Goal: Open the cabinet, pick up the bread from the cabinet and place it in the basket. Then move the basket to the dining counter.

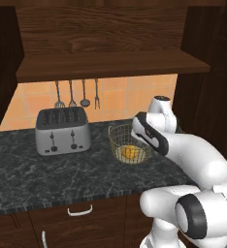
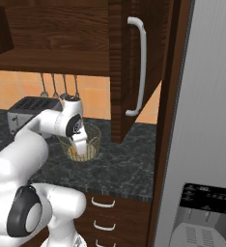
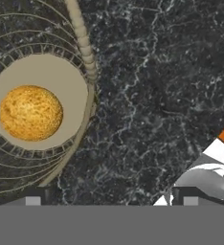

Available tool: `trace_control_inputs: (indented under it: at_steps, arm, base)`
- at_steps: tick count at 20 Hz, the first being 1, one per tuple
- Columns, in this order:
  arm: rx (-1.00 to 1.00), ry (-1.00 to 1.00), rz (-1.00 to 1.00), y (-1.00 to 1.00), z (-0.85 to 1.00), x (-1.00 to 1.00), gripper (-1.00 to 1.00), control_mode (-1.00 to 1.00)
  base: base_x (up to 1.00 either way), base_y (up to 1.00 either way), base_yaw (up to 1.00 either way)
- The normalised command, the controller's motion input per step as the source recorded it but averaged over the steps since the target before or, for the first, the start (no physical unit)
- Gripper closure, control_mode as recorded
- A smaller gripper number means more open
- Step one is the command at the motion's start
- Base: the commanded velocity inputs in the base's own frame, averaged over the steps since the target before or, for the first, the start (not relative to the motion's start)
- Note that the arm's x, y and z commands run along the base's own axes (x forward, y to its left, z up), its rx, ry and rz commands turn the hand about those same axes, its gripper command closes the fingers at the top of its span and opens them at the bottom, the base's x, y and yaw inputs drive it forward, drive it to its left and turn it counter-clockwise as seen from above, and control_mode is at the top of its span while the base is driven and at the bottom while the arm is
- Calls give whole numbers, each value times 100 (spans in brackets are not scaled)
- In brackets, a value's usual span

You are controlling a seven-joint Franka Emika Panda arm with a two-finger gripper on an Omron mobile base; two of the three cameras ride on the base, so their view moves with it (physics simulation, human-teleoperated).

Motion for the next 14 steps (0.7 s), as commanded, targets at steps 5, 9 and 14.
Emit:
trace_control_inputs:
  at_steps: [5,9,14]
  arm:
    - [1,0,-6,-20,-16,51,-100,-100]
    - [0,3,-4,-5,-12,53,-100,-100]
    - [0,3,-3,0,-17,31,-100,-100]
  base:
    - [0,0,0]
    - [0,0,0]
    - [0,0,0]
